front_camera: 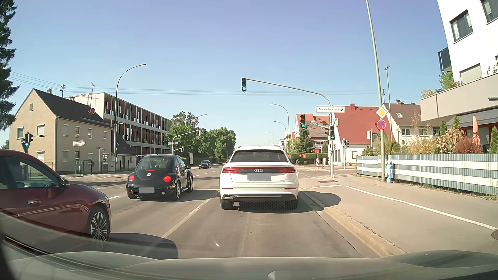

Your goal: Follow the waypoints while adhering to traffic rules and regulations

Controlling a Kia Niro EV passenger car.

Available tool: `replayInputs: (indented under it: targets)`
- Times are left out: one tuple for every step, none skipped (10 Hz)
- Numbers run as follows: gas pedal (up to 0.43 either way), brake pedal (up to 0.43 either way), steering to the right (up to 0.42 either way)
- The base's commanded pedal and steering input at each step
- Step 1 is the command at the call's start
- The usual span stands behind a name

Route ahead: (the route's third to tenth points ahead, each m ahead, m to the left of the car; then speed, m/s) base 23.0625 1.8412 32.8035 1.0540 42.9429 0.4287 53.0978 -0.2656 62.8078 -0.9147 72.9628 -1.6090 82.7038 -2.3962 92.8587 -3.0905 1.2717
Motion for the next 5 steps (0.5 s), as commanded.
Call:
replayInputs:
  targets:
    - [0.000,0.000,-0.019]
    - [0.000,0.000,-0.015]
    - [0.000,0.000,-0.012]
    - [0.098,0.000,-0.011]
    - [0.110,0.000,-0.012]
